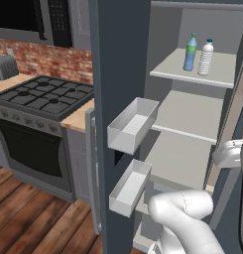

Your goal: Take the bottled waters from the counter and place them in the freezer to freeze. Close the freezer door after placing the bottles.

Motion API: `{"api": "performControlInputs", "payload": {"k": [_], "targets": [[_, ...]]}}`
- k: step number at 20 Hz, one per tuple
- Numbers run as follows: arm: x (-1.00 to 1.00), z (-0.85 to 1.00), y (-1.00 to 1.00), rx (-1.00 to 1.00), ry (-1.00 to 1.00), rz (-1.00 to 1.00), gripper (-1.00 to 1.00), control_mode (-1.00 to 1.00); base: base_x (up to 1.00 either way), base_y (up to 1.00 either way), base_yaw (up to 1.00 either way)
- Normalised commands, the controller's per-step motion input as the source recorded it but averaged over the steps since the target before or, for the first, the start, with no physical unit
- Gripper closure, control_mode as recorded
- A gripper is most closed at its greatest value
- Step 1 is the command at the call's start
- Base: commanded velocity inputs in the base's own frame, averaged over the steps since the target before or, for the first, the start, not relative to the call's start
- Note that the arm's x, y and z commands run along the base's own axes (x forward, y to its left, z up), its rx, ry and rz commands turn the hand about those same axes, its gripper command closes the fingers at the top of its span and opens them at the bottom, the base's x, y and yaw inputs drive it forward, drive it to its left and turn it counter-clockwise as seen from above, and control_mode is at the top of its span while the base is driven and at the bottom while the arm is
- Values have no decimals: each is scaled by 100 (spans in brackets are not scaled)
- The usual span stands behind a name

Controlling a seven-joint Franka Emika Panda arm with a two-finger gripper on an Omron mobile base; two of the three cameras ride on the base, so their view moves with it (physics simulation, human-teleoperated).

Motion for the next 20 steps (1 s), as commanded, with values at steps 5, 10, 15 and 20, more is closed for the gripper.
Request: {"api": "performControlInputs", "payload": {"k": [5, 10, 15, 20], "targets": [[0, 0, 0, 0, 0, 0, -100, -100, 0, 0, 0], [-3, 0, 0, 0, 0, 0, -100, -100, 0, 0, 0], [-11, 0, 0, 0, 0, 0, -100, 100, -23, 2, 0], [0, 0, 0, 0, 0, 0, -100, 100, -35, 17, 0]]}}
